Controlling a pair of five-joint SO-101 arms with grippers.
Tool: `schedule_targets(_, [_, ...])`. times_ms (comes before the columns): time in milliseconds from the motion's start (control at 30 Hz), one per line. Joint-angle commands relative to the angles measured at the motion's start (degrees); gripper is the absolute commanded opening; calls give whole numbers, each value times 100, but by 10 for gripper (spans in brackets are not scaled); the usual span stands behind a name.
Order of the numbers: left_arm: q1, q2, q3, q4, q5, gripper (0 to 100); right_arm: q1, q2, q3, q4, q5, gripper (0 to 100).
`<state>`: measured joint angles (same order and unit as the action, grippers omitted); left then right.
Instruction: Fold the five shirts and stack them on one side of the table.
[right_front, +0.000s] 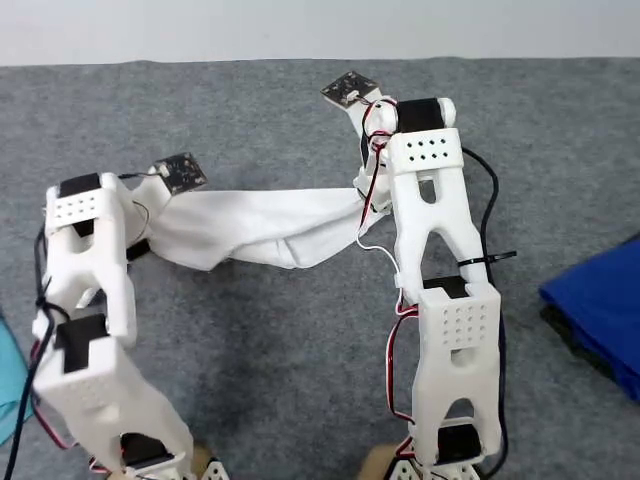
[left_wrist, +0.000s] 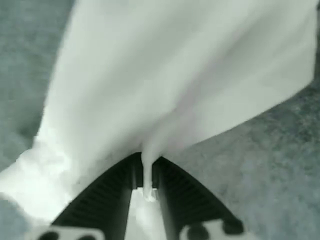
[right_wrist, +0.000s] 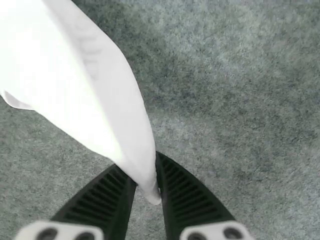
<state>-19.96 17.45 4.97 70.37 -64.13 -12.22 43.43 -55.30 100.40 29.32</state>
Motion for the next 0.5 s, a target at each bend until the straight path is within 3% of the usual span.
schedule_targets(0, [70,-712,-163,308,-18,3,-40,-233,-70,207,9,10])
schedule_targets(367, [334,-835,-136,853,-44,8,4,-549,-62,215,35,10])
schedule_targets(467, [308,-695,-136,862,-44,70,4,-549,-53,215,35,10])
